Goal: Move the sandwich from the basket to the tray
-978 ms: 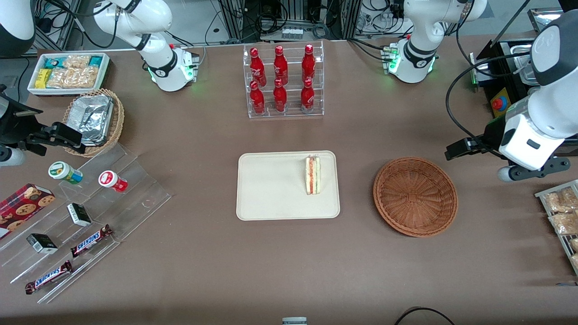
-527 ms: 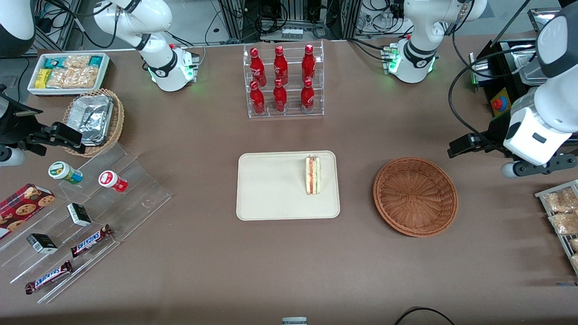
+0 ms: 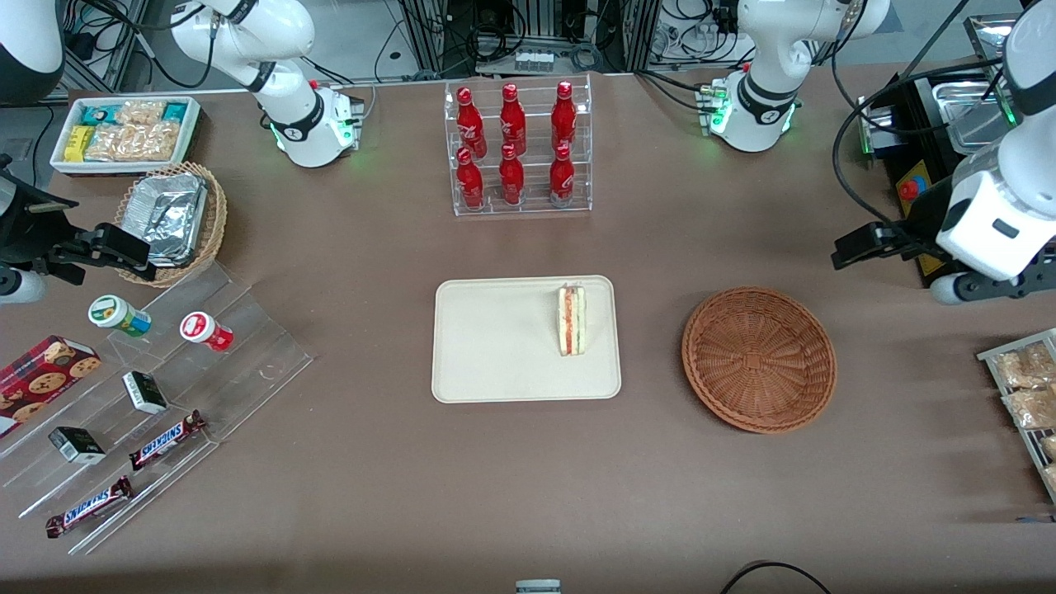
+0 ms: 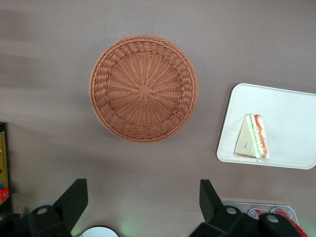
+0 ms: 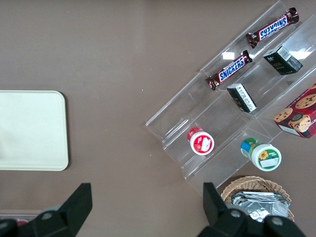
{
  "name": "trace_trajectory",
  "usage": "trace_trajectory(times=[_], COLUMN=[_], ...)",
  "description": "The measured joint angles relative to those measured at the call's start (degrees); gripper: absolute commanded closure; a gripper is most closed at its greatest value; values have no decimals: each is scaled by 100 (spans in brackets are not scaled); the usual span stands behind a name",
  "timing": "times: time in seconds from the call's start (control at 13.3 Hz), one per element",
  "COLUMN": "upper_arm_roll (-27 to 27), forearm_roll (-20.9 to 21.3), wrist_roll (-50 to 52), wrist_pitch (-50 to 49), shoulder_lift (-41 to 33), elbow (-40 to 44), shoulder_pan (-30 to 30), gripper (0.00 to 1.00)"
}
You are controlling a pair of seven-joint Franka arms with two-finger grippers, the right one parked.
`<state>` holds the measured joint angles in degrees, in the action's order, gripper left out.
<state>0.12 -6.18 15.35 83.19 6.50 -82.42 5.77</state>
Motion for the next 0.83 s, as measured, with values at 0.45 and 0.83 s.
trace_trajectory(times=[0.45, 0.83], upper_arm_roll=[-121, -142], forearm_roll=[149, 199], wrist_roll=[-51, -114], wrist_pitch=[-52, -165], shoulder_lift=[-202, -207], elbow=[-242, -446], shoulder_pan=[-227, -263], gripper=[0, 0])
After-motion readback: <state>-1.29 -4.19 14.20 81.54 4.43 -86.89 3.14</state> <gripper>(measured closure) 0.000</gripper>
